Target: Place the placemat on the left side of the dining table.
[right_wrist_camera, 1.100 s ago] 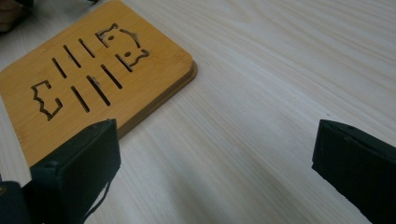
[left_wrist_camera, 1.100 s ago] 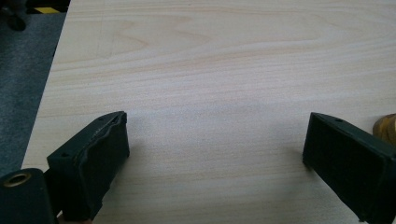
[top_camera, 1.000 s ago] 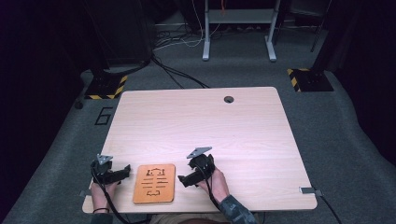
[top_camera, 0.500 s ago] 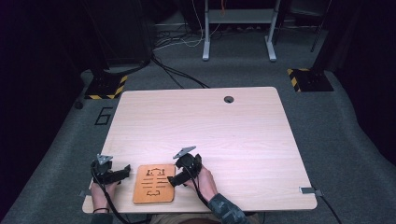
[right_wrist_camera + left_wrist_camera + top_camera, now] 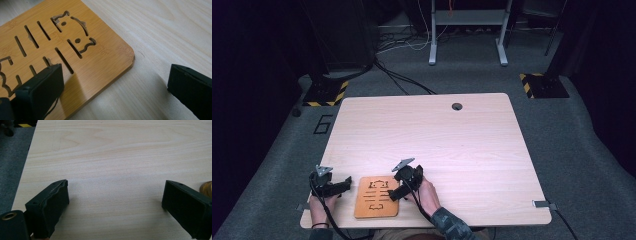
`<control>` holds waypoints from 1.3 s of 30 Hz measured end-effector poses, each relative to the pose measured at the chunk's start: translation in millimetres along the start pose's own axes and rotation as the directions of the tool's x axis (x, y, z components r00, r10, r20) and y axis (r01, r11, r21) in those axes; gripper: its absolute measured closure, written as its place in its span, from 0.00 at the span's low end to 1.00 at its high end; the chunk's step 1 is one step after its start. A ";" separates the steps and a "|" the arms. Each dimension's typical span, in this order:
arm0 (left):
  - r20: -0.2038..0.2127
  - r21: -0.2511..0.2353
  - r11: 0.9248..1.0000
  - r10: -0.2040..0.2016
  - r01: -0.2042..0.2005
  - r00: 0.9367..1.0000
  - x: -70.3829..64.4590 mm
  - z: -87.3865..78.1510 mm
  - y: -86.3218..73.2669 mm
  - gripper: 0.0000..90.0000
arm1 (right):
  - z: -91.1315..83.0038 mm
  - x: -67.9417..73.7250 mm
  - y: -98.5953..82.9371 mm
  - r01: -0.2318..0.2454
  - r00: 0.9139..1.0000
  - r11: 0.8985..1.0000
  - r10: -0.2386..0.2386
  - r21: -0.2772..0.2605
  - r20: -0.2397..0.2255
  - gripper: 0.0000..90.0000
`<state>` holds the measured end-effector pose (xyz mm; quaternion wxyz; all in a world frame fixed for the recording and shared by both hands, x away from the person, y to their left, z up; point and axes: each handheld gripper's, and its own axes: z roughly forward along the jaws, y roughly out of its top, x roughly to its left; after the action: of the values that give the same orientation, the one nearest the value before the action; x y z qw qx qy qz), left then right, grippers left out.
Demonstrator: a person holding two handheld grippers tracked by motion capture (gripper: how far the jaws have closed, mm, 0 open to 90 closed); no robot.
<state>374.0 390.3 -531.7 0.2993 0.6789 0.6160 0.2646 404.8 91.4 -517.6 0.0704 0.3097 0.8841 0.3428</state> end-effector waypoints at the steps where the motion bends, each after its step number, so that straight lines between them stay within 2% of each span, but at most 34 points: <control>1: 0.000 0.000 1.000 -0.001 0.001 1.000 0.0 0.0 0.0 0.08 | 0.1 0.4 0.1 -0.002 1.000 1.000 0.002 0.000 0.002 0.00; 7: -0.001 -0.002 1.000 0.002 -0.002 1.000 0.2 0.1 0.0 0.08 | 2.4 0.4 1.9 -0.008 1.000 1.000 0.008 -0.004 0.003 0.00; 12: -0.001 -0.003 1.000 0.002 -0.002 1.000 0.2 0.1 0.1 0.08 | 0.6 4.6 1.4 0.012 1.000 1.000 -0.012 0.001 0.013 0.00; 13: -0.001 -0.002 1.000 0.002 -0.002 1.000 0.3 0.1 0.1 0.08 | 0.6 4.1 1.2 0.030 0.999 1.000 -0.030 0.003 0.014 0.00; 14: -0.001 -0.002 1.000 0.002 -0.002 1.000 0.3 0.1 0.1 0.08 | 0.7 5.4 0.6 0.011 1.000 1.000 -0.011 -0.002 0.011 0.00; 15: -0.001 0.000 1.000 0.001 -0.001 1.000 0.3 -0.2 0.1 0.08 | 0.4 3.9 0.2 0.027 1.000 1.000 -0.027 0.000 0.010 0.00; 17: 0.000 -0.001 1.000 0.001 -0.001 1.000 0.3 -0.2 0.1 0.08 | 0.2 2.5 -0.6 0.022 1.000 1.000 -0.022 0.001 0.007 0.00; 23: 0.000 -0.001 1.000 0.000 0.000 1.000 0.3 -0.2 0.0 0.08 | -2.9 -4.0 -4.4 0.004 1.000 1.000 -0.004 0.001 0.006 0.00; 28: -0.001 -0.001 1.000 0.001 -0.001 1.000 0.3 -0.2 0.0 0.08 | -5.7 -9.7 -9.5 -0.030 1.000 1.000 0.030 -0.003 -0.007 0.00; 34: 0.001 -0.002 1.000 -0.002 0.002 1.000 0.0 0.0 -0.1 0.08 | -10.1 -14.6 -15.0 -0.036 0.999 0.999 0.036 -0.012 -0.002 0.00; 39: -0.003 0.000 1.000 -0.002 0.002 1.000 0.0 -0.1 -0.1 0.08 | -14.0 -17.0 -24.5 -0.038 0.999 0.998 0.038 -0.054 -0.002 0.00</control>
<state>373.8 390.2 -531.7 0.2985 0.6778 0.6173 0.2653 401.5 59.4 -524.5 0.0717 0.3245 0.8685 0.3679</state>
